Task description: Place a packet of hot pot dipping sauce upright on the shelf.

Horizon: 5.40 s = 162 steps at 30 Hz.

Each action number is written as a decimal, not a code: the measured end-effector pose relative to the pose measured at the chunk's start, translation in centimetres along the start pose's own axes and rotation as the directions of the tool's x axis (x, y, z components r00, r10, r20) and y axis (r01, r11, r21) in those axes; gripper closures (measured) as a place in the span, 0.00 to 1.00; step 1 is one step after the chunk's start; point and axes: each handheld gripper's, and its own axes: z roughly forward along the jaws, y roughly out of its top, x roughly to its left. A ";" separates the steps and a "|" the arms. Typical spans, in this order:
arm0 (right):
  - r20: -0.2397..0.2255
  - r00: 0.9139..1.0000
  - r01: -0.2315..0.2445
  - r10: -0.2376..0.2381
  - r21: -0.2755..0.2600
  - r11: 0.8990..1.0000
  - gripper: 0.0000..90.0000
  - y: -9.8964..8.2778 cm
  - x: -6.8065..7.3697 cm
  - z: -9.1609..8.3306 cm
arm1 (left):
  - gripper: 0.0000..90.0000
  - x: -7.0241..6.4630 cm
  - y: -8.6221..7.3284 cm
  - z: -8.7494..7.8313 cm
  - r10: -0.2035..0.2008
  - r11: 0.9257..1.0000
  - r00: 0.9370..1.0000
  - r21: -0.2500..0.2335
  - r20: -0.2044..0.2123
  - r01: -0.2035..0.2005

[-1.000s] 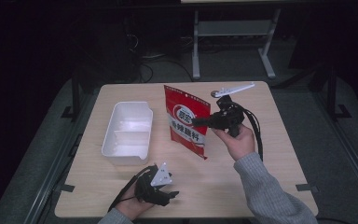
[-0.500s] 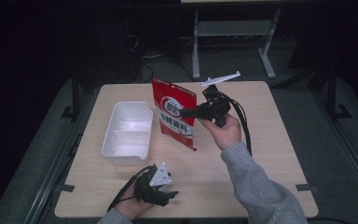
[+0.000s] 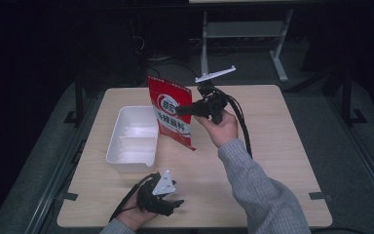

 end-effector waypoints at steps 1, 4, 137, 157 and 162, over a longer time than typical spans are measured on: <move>-0.001 1.000 0.004 -0.004 0.000 1.000 0.99 0.3 0.0 0.2 | 0.39 0.0 0.0 0.0 -0.001 1.000 1.000 -0.002 0.001 0.001; -0.001 1.000 0.005 -0.005 -0.004 1.000 0.99 0.5 0.0 0.5 | 0.39 0.0 0.0 0.0 0.000 1.000 1.000 -0.001 0.001 0.000; 0.065 0.997 0.050 -0.052 0.032 0.998 0.99 1.4 -2.5 15.6 | 0.38 1.0 -0.6 -0.4 -0.011 1.000 1.000 -0.011 0.005 0.011; 0.077 0.997 0.022 -0.026 0.050 0.999 0.87 1.4 -3.1 15.2 | 0.38 1.0 -0.6 -0.4 -0.009 1.000 1.000 -0.011 0.007 0.009; 0.082 0.996 0.030 -0.035 0.061 0.998 0.80 1.3 -3.0 14.9 | 0.38 0.9 -0.6 -0.4 -0.009 1.000 1.000 -0.011 0.007 0.009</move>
